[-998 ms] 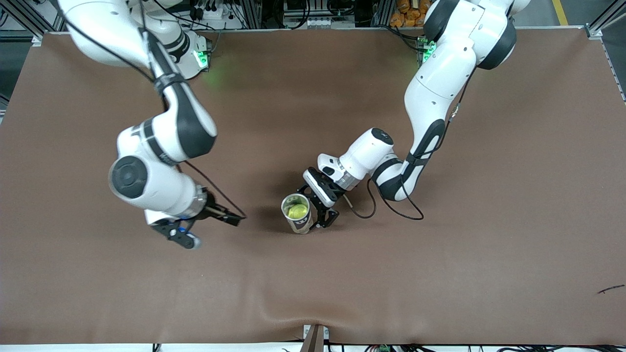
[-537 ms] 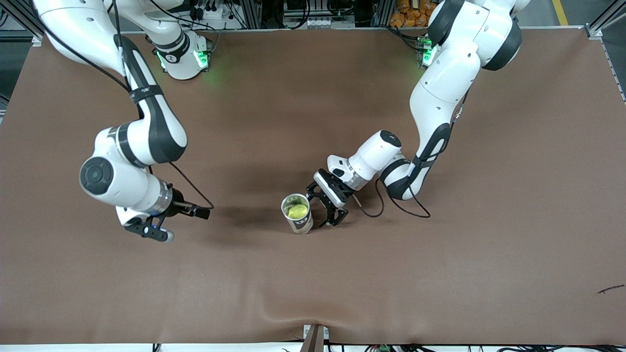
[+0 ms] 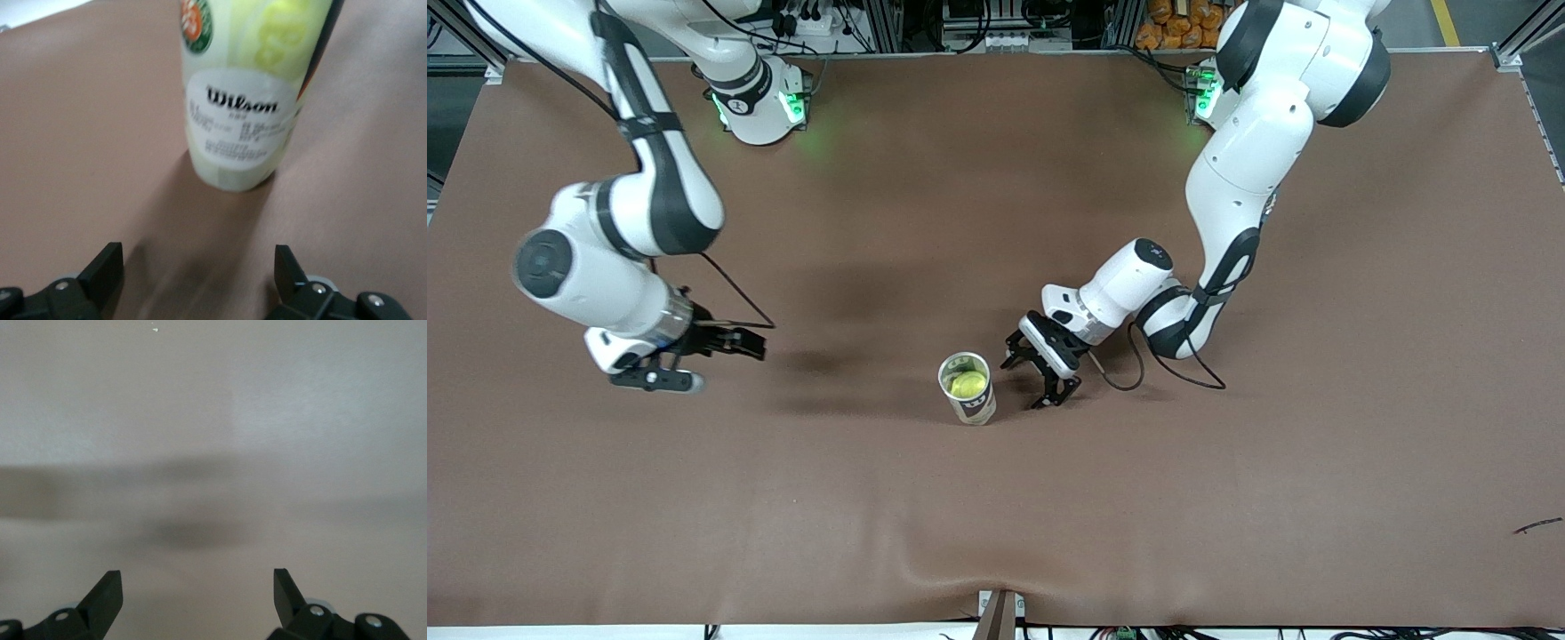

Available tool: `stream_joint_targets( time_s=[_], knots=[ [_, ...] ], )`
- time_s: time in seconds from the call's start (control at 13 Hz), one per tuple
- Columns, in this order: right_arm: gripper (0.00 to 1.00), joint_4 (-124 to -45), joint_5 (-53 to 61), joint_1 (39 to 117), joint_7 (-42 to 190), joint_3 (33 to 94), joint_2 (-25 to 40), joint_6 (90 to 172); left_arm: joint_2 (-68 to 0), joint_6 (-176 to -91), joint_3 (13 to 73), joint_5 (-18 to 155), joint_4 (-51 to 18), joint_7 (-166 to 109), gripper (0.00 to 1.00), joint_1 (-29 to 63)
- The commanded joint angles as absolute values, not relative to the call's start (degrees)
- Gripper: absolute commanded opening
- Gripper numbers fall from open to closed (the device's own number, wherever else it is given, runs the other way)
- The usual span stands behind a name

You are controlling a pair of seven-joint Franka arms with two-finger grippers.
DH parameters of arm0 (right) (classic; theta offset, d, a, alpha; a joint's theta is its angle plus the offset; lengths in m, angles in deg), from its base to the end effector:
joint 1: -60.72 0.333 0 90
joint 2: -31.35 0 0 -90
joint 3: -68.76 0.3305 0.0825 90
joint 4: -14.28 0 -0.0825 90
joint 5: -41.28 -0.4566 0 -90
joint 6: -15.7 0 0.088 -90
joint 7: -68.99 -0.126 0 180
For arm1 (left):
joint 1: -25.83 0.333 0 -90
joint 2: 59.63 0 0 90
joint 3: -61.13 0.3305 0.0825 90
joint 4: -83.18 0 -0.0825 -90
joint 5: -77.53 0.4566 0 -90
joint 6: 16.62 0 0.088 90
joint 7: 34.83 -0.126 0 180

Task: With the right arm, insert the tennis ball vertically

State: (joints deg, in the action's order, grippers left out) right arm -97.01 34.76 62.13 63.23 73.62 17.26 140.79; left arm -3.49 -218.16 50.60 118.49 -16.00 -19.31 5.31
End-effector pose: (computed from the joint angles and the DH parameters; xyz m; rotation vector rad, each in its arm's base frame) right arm 0.6636 0.0777 0.3109 -3.0277 0.0898 0.0252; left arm 0.5804 -0.4314 0.0532 2.3126 -1.1242 0.9844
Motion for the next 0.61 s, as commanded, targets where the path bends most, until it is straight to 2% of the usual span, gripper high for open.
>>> stream_joint_targets(
  time_s=[0.0,0.23,0.54],
  knots=[
    [1.00,-99.45,35.30,60.02,70.64,74.74,22.72,138.76,-6.37,-218.68,50.50,119.72,-20.79,-18.84,1.00,7.01],
    [1.00,-97.96,37.75,58.89,73.82,74.65,24.75,134.64,-7.94,-218.68,50.41,119.72,-22.90,-18.84,1.00,8.77],
    [1.00,-89.89,38.29,57.21,74.44,74.74,24.84,122.17,-8.30,-218.68,50.06,119.90,-22.99,-17.87,1.00,12.54]
  ],
)
